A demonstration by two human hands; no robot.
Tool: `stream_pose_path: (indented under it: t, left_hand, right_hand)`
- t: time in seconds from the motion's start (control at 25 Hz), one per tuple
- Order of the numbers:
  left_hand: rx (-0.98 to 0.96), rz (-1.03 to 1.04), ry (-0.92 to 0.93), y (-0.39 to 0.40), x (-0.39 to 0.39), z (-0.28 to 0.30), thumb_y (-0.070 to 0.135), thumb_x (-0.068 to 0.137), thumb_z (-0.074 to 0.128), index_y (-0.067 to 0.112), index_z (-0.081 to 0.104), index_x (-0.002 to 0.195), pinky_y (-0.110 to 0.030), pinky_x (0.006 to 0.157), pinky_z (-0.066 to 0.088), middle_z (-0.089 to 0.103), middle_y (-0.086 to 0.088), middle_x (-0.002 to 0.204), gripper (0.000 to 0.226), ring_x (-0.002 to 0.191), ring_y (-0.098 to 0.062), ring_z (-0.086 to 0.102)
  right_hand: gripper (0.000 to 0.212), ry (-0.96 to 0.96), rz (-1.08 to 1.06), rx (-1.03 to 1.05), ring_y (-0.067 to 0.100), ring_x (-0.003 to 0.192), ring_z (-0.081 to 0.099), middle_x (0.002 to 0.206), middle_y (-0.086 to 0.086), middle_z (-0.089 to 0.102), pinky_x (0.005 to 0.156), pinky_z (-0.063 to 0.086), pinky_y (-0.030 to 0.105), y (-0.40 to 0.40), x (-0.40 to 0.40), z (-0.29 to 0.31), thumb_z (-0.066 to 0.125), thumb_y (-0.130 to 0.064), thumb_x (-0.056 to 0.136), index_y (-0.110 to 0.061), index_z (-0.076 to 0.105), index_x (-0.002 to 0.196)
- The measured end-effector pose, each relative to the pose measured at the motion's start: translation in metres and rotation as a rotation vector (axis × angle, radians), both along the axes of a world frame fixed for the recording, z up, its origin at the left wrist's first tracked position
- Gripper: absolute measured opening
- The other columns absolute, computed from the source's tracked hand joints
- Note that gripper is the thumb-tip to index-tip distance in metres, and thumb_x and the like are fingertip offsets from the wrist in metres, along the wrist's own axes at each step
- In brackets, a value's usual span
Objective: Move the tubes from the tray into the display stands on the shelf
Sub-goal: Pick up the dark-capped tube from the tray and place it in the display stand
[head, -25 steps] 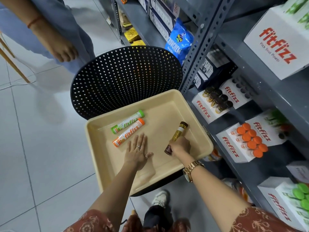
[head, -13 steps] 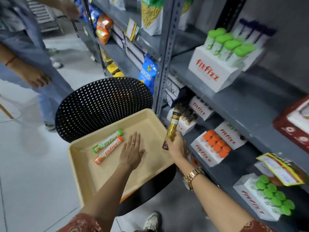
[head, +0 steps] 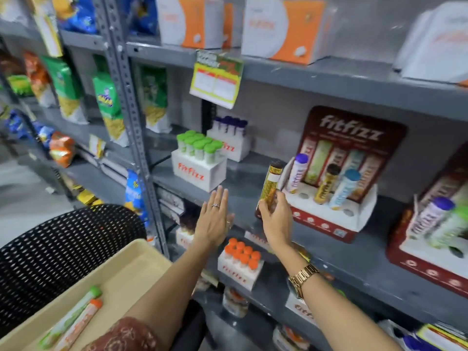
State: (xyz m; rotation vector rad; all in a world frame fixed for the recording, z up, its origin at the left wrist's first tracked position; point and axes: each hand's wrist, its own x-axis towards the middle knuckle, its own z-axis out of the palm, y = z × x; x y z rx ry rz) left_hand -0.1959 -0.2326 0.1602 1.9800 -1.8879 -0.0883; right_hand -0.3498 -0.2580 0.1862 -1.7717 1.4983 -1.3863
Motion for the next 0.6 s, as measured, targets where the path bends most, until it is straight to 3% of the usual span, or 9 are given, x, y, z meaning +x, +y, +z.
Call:
stream_pose_path:
  t: [0.24, 0.48, 0.6]
  left_hand:
    - [0.01, -0.278, 0.005, -0.025, -0.118, 0.012, 0.032, 0.1, 0.032, 0.01, -0.006, 0.147, -0.043, 0.118, 0.006, -0.008, -0.009, 0.158, 0.064, 0.145, -0.022, -0.006]
    - [0.032, -0.503, -0.039, -0.024, -0.226, 0.002, 0.032, 0.1, 0.03, 0.01, -0.007, 0.147, -0.041, 0.118, 0.002, -0.009, -0.008, 0.158, 0.063, 0.145, -0.022, -0.008]
    - [0.064, -0.572, -0.087, -0.019, -0.268, -0.007, 0.034, 0.1, 0.027, 0.009, -0.007, 0.147, -0.039, 0.119, 0.001, -0.011, -0.013, 0.157, 0.063, 0.145, -0.024, -0.009]
  right_hand:
    - [0.031, -0.015, -0.219, -0.135, 0.024, 0.091, 0.062, 0.106, 0.006, 0.065, 0.077, 0.051, 0.036, 0.0, -0.1, 0.014, 0.056, -0.019, 0.088, -0.015, 0.05, 0.118]
    - [0.04, 0.023, -0.415, -0.112, 0.028, 0.102, 0.059, 0.119, 0.013, 0.06, 0.086, 0.048, 0.039, 0.019, -0.199, 0.018, 0.054, -0.016, 0.09, -0.01, 0.046, 0.129]
    - [0.039, 0.035, -0.473, -0.095, 0.03, 0.108, 0.055, 0.122, 0.016, 0.058, 0.088, 0.043, 0.034, 0.027, -0.233, 0.016, 0.053, -0.013, 0.091, -0.006, 0.046, 0.129]
